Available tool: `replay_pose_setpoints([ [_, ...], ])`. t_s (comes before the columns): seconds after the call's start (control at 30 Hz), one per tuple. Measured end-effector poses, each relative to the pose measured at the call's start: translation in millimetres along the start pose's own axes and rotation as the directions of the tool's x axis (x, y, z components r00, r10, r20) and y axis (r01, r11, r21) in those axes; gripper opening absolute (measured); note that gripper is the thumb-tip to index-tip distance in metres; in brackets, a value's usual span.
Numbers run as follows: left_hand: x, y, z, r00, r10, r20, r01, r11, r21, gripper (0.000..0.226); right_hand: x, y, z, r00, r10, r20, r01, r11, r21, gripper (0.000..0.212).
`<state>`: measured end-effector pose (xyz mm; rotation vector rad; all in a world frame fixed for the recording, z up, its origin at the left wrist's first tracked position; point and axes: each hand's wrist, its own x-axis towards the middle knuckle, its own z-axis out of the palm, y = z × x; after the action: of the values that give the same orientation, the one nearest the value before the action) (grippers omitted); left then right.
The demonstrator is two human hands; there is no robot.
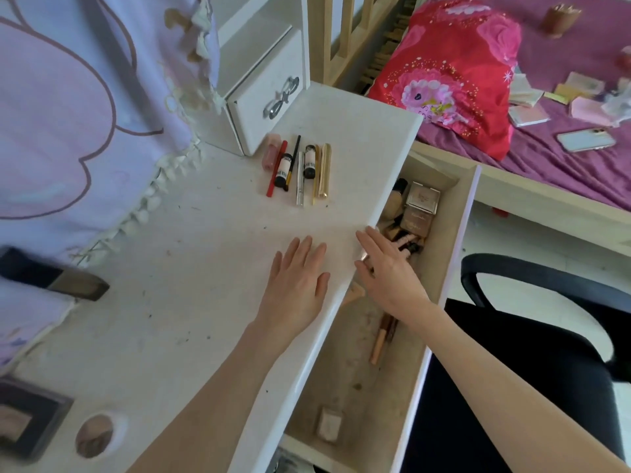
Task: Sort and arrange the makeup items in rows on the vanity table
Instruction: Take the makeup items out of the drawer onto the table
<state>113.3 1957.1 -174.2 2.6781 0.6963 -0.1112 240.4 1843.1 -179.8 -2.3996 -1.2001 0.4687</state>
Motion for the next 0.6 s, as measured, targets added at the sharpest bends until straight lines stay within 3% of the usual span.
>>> replay_pose_setpoints([
  [0.2,-59,25,26,0.995,0.073,-0.07,-0.071,0.997,0.03,0.043,-78,16,25,1.0,0.025,0.012,-0.024,0.997,-0.08,0.046],
  [0.37,-102,57,58,0.966,0.132,-0.221,-0.156,0.983,-0.095,0.036,-97,38,37,0.986,0.03,0.164,0.018,0.959,-0.284,0.041],
  [0.47,-107,71,80,0.997,0.048,-0.057,-0.056,0.986,-0.158,0.04,-90,51,34,0.972,0.019,0.236,0.085,0.904,-0.419,0.034],
  [0.6,-106,68,114,0.983,-0.06,0.176,0.075,0.994,-0.084,0.045,-70,60,31,0.915,0.04,0.401,0.203,0.815,-0.543,0.032],
])
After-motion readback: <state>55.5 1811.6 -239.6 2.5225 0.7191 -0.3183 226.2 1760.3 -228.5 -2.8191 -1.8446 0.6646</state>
